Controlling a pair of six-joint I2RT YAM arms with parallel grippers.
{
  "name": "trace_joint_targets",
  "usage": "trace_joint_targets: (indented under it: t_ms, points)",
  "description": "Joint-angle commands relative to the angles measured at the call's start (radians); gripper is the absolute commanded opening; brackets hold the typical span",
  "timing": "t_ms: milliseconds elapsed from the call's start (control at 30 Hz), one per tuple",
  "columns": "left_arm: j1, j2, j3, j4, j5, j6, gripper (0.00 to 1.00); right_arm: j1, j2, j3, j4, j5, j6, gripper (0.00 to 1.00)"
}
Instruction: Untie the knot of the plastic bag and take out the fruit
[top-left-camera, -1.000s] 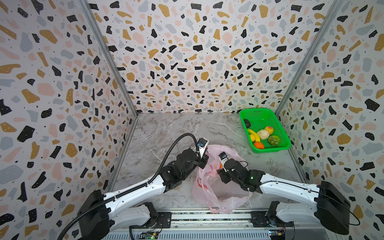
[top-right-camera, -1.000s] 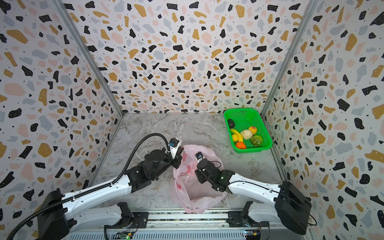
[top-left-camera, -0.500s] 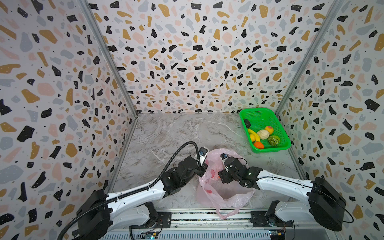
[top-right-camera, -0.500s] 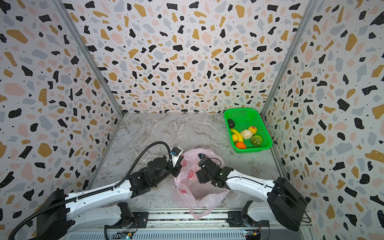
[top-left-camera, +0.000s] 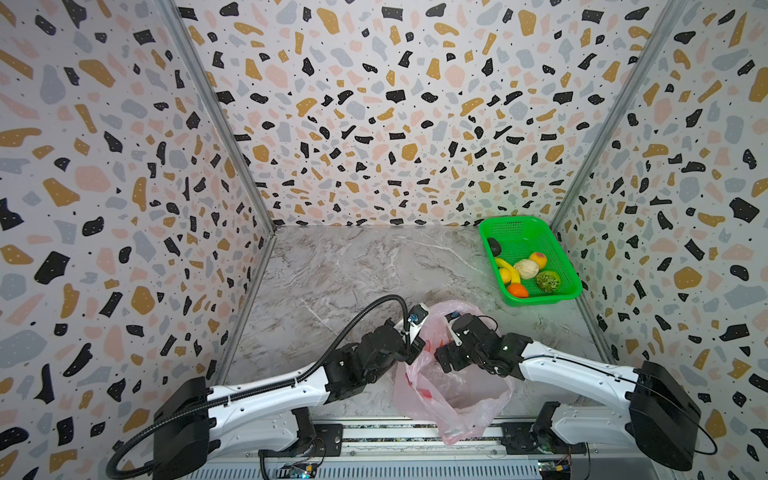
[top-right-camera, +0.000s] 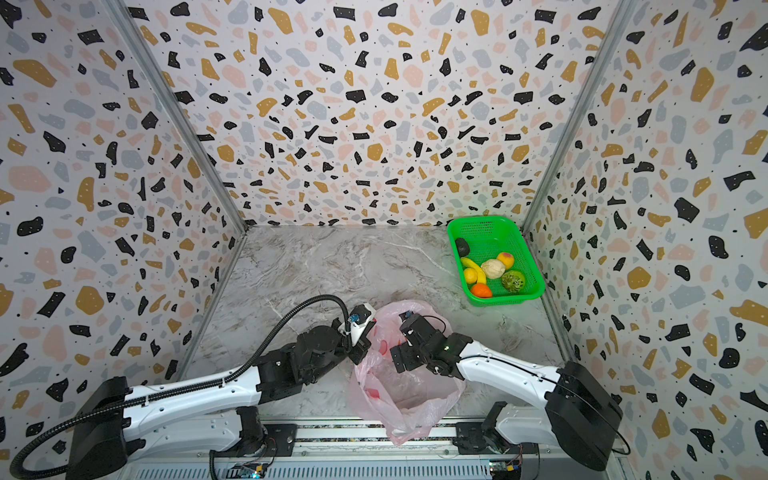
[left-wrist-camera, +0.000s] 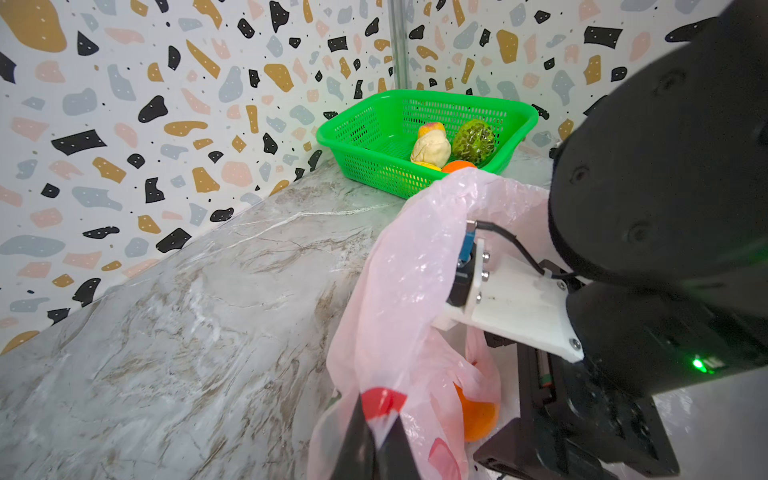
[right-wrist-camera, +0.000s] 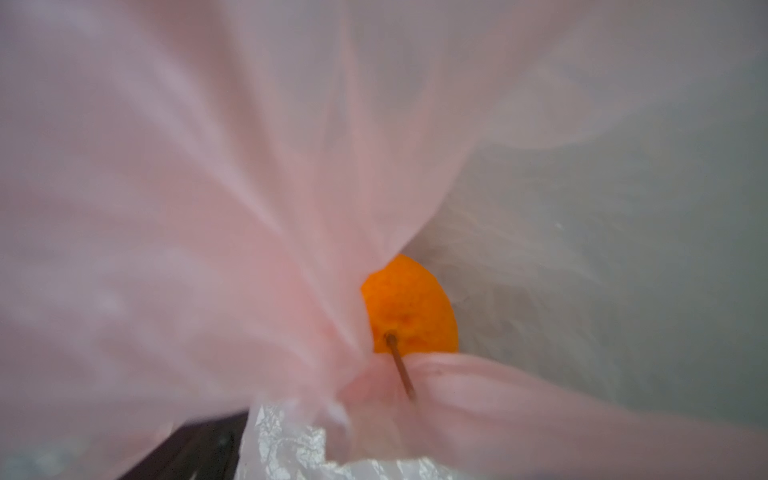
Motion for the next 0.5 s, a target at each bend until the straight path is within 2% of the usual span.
trace_joint_targets:
  t_ms: [0, 133, 467]
  points:
    - [-0.016, 0.025, 0.014, 0.022, -0.018, 0.018, 0.0, -0.033, -0.022, 0.001, 0.005, -0.005, 0.014, 0.99]
    - [-0.016, 0.053, -0.002, 0.036, -0.056, 0.034, 0.0, -0.084, 0.052, 0.052, 0.018, -0.054, 0.019, 1.0]
    - [-0.016, 0.094, 0.002, 0.081, -0.08, 0.052, 0.0, -0.113, 0.2, 0.106, 0.027, -0.147, 0.01, 0.98]
